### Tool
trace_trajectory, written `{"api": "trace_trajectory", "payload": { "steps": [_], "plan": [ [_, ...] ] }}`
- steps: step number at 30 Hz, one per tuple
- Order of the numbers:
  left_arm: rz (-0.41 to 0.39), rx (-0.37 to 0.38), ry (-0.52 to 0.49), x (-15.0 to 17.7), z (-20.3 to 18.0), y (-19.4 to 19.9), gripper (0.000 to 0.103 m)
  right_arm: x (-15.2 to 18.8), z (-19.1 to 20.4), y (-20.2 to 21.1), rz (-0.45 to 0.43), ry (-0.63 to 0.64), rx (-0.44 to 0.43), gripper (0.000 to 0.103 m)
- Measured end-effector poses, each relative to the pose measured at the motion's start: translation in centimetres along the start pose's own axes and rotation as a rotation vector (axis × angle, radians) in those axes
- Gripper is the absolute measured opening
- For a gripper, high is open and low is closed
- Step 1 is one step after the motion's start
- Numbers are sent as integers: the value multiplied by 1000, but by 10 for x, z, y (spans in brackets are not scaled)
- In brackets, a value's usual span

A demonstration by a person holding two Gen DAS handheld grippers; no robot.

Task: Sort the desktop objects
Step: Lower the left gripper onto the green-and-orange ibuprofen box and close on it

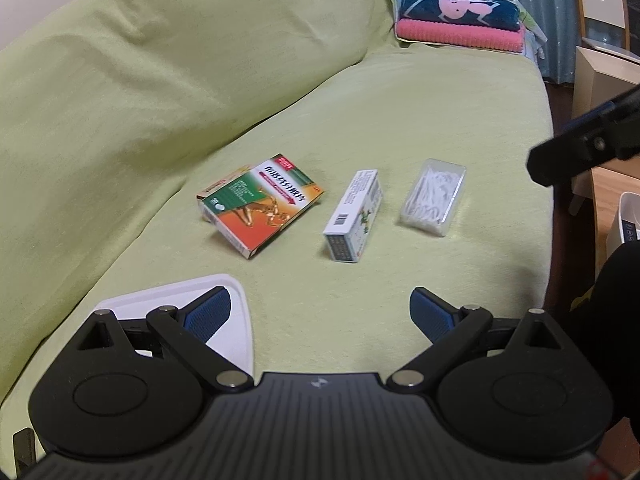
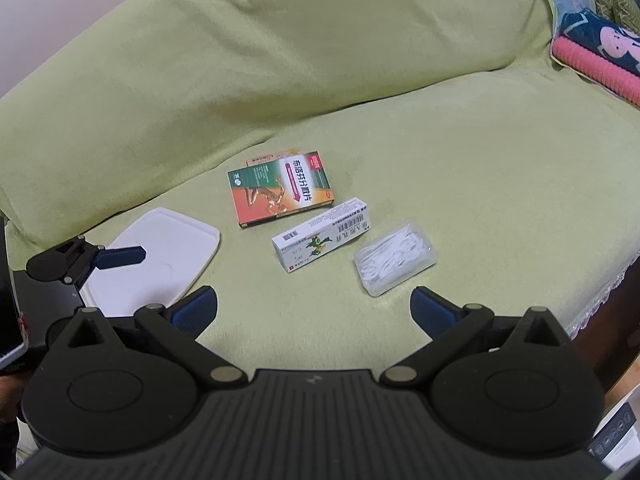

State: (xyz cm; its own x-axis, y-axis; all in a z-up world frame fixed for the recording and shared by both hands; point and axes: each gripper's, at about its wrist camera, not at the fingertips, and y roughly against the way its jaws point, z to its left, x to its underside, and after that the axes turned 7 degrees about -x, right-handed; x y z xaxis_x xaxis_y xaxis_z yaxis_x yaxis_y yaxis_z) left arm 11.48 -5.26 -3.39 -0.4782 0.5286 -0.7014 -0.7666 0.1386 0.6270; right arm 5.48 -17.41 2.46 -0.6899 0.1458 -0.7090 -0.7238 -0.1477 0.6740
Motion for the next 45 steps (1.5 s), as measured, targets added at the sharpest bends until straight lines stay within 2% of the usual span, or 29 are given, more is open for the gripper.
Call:
{"api": "trace_trajectory", "payload": {
  "steps": [8,19,23,29,37,45],
  "plan": [
    [0,-3,-17,-6,17,-20,97,-2,-6,-8,-13,-26,11,102],
    [-16,4,-82,-26,42,-57,94,-22,0,-40,-25,-11,-19,102],
    [-23,32,-75,-33,56,-76,90,-28,1,-54,-31,-16,-29,102],
    [16,39,-52,-41,79,-114,84,-33,1,-73,-28,-14,-43,102],
    [56,65,-22,-45,98,-154,81,-45,1,-105,0,10,-46,102],
    [86,104,15,-48,109,-178,79,-60,-5,-133,-14,53,-13,102]
  ]
}}
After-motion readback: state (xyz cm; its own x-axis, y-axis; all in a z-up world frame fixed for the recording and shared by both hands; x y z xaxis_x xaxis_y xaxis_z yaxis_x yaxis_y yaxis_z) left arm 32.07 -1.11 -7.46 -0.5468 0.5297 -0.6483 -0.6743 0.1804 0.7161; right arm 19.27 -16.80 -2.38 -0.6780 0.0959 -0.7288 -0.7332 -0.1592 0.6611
